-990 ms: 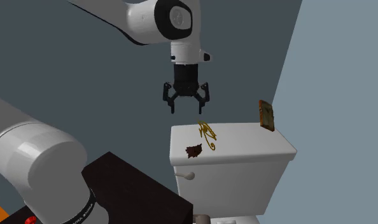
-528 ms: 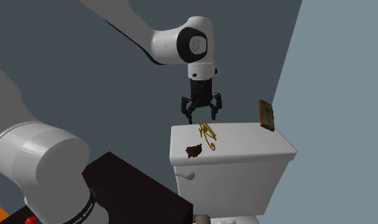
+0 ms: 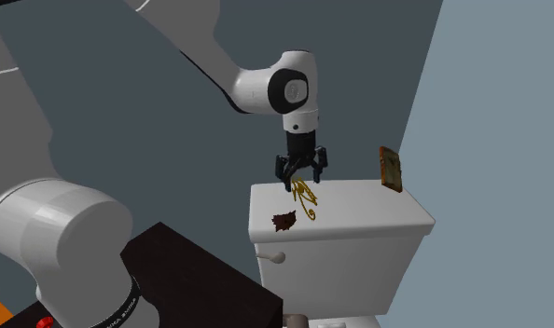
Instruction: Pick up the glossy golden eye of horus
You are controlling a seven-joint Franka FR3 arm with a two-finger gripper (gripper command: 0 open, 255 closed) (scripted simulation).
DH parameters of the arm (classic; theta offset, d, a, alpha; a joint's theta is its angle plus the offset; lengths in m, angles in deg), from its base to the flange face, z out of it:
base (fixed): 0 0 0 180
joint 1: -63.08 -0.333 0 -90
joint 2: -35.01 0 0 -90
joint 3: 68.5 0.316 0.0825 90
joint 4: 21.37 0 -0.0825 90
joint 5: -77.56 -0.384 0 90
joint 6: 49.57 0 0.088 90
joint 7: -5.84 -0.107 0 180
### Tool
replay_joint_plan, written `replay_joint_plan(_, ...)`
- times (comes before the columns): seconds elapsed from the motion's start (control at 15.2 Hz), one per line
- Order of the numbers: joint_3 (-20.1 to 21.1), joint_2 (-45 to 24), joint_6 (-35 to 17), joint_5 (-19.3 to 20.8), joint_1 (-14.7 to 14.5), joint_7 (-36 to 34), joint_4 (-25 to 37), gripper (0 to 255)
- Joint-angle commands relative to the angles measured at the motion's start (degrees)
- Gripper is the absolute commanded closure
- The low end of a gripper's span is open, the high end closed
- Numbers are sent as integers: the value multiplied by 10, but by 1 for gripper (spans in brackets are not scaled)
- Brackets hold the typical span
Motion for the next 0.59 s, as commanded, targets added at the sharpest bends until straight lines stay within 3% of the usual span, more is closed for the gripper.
replay_joint_plan(0.0, -1, -11, -16, -5, 0, 3, -6, 0)
replay_joint_plan(0.2, -1, -21, -29, -9, 1, 5, -10, 0)
replay_joint_plan(0.26, -2, -21, -30, -10, 1, 5, -10, 255)
replay_joint_plan(0.53, -2, -21, -30, -9, 1, 6, -10, 255)
